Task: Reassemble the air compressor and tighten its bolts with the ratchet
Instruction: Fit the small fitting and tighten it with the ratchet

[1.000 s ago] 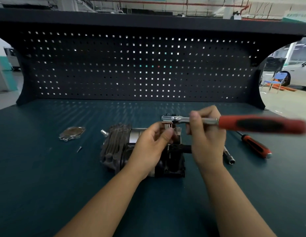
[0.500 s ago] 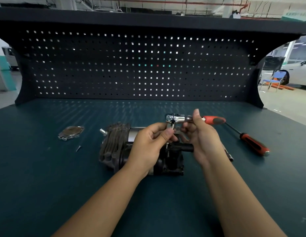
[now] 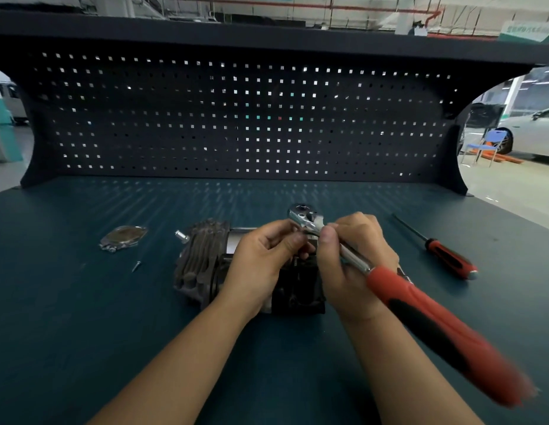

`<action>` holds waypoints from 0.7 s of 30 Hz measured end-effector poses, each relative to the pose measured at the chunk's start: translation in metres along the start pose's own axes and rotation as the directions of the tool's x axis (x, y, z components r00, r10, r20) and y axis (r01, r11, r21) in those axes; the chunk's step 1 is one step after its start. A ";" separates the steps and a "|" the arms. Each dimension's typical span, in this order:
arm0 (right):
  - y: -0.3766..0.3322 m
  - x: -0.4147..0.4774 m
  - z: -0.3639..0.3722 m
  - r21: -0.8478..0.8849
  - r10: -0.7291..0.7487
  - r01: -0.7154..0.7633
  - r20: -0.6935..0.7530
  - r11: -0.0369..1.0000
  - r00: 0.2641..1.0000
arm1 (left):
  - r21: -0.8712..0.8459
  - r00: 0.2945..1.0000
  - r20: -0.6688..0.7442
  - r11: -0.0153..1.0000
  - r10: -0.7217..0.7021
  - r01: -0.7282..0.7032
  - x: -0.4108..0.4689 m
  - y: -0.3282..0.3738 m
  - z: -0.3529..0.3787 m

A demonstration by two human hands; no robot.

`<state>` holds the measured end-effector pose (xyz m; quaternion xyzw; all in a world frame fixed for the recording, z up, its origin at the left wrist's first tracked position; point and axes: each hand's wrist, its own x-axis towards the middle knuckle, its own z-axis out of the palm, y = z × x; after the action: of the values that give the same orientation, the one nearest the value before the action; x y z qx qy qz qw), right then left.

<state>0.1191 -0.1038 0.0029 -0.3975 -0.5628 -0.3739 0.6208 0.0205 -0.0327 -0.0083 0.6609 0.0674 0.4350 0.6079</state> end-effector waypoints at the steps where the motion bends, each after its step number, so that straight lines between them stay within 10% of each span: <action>1: -0.002 -0.003 0.001 0.033 0.093 -0.093 0.012 0.995 0.996 | 0.025 1.000 -0.001 1.000 -0.004 0.004 0.000 0.000 0.000; 6: 0.008 0.002 0.002 0.482 0.736 -0.642 -0.008 0.596 0.677 | 0.179 0.999 -0.040 0.983 -0.037 0.043 0.002 -0.003 -0.002; 12: 0.029 0.001 0.001 0.579 0.819 -0.790 0.543 -0.203 0.187 | 0.151 0.998 0.020 0.987 -0.052 0.049 0.002 0.000 -0.002; 14: 0.028 0.000 0.003 0.632 0.832 -0.770 0.474 -0.094 0.287 | 0.099 0.997 0.023 0.992 -0.078 0.075 0.002 0.001 -0.003; 21: 0.006 0.003 -0.006 0.305 0.464 -0.445 0.013 0.842 0.886 | -0.021 0.997 -0.060 0.998 -0.053 0.052 0.001 0.000 -0.002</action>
<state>0.1270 -0.1072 0.0053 -0.4092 -0.4833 -0.1384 0.7614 0.0198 -0.0299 -0.0082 0.6397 0.0989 0.4390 0.6231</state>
